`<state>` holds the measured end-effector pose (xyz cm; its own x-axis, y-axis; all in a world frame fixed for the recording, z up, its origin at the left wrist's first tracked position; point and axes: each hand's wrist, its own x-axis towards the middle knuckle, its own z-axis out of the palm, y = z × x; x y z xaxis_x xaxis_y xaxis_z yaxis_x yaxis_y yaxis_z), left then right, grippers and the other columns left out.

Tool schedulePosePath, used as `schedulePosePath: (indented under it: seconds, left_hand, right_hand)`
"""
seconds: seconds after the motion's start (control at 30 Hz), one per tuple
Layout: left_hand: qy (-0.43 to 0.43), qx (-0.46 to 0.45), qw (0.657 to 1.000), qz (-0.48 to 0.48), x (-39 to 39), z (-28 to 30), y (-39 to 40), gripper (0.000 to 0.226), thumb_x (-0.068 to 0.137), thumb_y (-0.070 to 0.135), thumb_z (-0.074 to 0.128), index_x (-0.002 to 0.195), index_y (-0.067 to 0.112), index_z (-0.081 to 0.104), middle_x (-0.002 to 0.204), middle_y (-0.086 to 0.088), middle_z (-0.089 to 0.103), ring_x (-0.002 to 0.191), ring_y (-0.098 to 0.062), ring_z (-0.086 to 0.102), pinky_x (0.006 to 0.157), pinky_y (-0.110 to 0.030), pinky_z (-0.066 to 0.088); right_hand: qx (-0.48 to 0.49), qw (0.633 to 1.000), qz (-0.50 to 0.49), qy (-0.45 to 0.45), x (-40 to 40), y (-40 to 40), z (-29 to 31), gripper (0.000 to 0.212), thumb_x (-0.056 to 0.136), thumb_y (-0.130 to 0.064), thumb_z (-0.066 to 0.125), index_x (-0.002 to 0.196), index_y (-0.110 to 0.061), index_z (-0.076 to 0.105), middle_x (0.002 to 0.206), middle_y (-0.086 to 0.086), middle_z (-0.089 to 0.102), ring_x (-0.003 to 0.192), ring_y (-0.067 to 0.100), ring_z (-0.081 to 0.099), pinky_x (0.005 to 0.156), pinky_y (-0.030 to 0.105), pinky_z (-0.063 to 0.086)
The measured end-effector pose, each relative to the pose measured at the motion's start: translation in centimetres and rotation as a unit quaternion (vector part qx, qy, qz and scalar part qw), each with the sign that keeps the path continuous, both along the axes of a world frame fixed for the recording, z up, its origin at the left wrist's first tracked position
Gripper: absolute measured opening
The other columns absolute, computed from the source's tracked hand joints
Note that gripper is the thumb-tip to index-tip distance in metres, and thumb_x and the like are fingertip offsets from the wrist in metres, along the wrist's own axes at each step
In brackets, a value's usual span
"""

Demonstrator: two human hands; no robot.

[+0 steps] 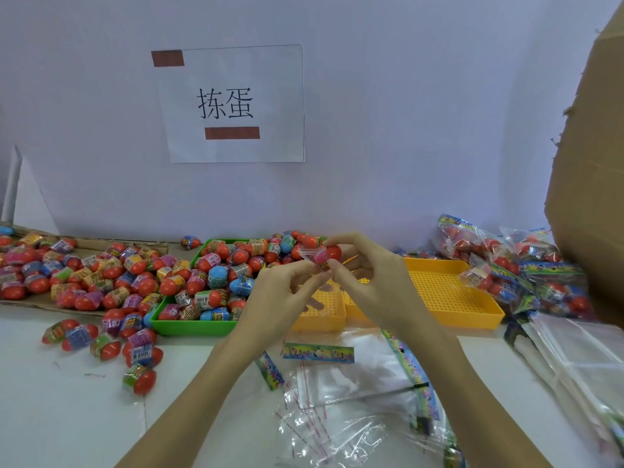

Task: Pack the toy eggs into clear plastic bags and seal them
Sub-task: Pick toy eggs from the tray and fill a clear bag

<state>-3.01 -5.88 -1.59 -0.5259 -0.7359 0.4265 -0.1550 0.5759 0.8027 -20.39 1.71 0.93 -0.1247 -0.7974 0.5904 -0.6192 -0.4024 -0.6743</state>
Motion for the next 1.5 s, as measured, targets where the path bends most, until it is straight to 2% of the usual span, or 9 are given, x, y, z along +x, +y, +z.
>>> schedulePosePath:
  seconds: [0.17, 0.43, 0.67, 0.73, 0.83, 0.93, 1.23, 1.37, 1.5]
  left_hand:
    - [0.04, 0.012, 0.999, 0.0, -0.2, 0.2, 0.1, 0.039, 0.093, 0.048, 0.068, 0.114, 0.017, 0.076, 0.091, 0.007, 0.081, 0.075, -0.012, 0.08, 0.062, -0.033, 0.065]
    - [0.06, 0.037, 0.997, -0.018, -0.3, 0.5, 0.3, 0.033, 0.09, 0.047, 0.076, 0.11, 0.021, 0.073, 0.079, 0.013, 0.076, 0.081, -0.014, 0.081, 0.068, -0.028, 0.064]
    - [0.03, -0.012, 0.999, 0.0, -0.5, 0.4, 0.6, 0.036, 0.088, 0.04, 0.082, 0.117, 0.019, 0.076, 0.096, 0.006, 0.079, 0.09, -0.01, 0.076, 0.082, -0.025, 0.061]
    - [0.041, -0.009, 0.999, -0.015, -0.7, 0.5, 1.0, 0.031, 0.091, 0.036, 0.08, 0.115, 0.018, 0.076, 0.092, 0.007, 0.079, 0.084, -0.008, 0.076, 0.079, -0.022, 0.06]
    - [0.048, -0.005, 0.999, -0.008, -0.7, 0.6, 0.9, 0.025, 0.093, 0.035, 0.077, 0.111, 0.018, 0.077, 0.092, 0.006, 0.079, 0.084, -0.008, 0.076, 0.08, -0.026, 0.063]
    - [0.043, -0.009, 0.999, 0.008, -0.4, 0.6, 0.5, 0.013, 0.096, 0.024, 0.076, 0.109, 0.021, 0.078, 0.091, 0.008, 0.079, 0.084, -0.008, 0.076, 0.079, -0.026, 0.062]
    - [0.033, -0.045, 0.998, 0.005, -0.3, 0.4, 0.4, 0.012, 0.099, 0.017, 0.073, 0.111, 0.016, 0.076, 0.08, -0.001, 0.077, 0.07, -0.016, 0.073, 0.072, -0.027, 0.063]
    - [0.018, -0.058, 0.998, -0.014, -0.1, 0.4, 0.4, 0.017, 0.098, 0.027, 0.073, 0.109, 0.014, 0.078, 0.079, 0.01, 0.077, 0.072, -0.008, 0.074, 0.072, -0.021, 0.059]
    - [0.038, -0.003, 0.999, 0.018, 0.9, 0.8, -1.0, 0.013, 0.097, 0.023, 0.076, 0.108, 0.018, 0.079, 0.082, 0.003, 0.08, 0.073, -0.014, 0.077, 0.063, -0.024, 0.06]
  right_hand:
    - [0.022, 1.0, 0.014, -0.005, -0.3, 0.2, 0.3, 0.021, 0.1, -0.023, 0.07, 0.121, -0.026, 0.071, 0.096, -0.001, 0.073, 0.089, 0.016, 0.072, 0.077, 0.04, 0.062]
    - [0.015, 1.0, -0.001, 0.001, -0.2, 0.2, 0.5, 0.018, 0.102, -0.013, 0.066, 0.113, -0.019, 0.08, 0.111, -0.009, 0.071, 0.094, 0.012, 0.07, 0.073, 0.03, 0.059]
    - [0.025, 0.999, -0.013, 0.043, -0.3, 0.0, 0.1, 0.02, 0.103, -0.006, 0.061, 0.103, -0.017, 0.078, 0.1, -0.005, 0.07, 0.089, 0.011, 0.066, 0.074, 0.026, 0.054]
    - [0.039, 0.999, -0.008, 0.036, -0.3, 0.0, 0.0, 0.021, 0.107, -0.011, 0.057, 0.103, -0.015, 0.078, 0.098, -0.001, 0.071, 0.088, 0.011, 0.066, 0.074, 0.026, 0.053]
    - [0.04, 0.998, 0.007, 0.039, 0.0, 0.1, 0.0, 0.028, 0.111, -0.024, 0.052, 0.099, -0.015, 0.077, 0.086, -0.004, 0.072, 0.074, 0.006, 0.063, 0.063, 0.014, 0.043]
    - [0.03, 0.997, 0.009, 0.077, 0.5, 0.2, -0.1, 0.019, 0.109, -0.023, 0.055, 0.1, -0.015, 0.07, 0.081, -0.011, 0.071, 0.072, 0.002, 0.064, 0.061, 0.009, 0.041]
    - [0.036, 0.995, -0.014, 0.089, 1.0, -0.3, -0.6, 0.036, 0.11, -0.033, 0.052, 0.092, -0.016, 0.078, 0.082, -0.003, 0.071, 0.08, 0.014, 0.062, 0.064, 0.018, 0.041]
    - [0.076, 0.997, 0.007, 0.031, 0.6, -0.4, -0.7, 0.041, 0.11, -0.039, 0.05, 0.092, -0.018, 0.08, 0.081, -0.003, 0.074, 0.081, 0.014, 0.067, 0.069, 0.031, 0.051]
    - [-0.005, 0.998, 0.009, -0.067, 0.7, -0.2, -0.4, 0.026, 0.109, -0.026, 0.053, 0.108, -0.017, 0.077, 0.091, -0.008, 0.077, 0.079, 0.008, 0.07, 0.064, 0.03, 0.054]
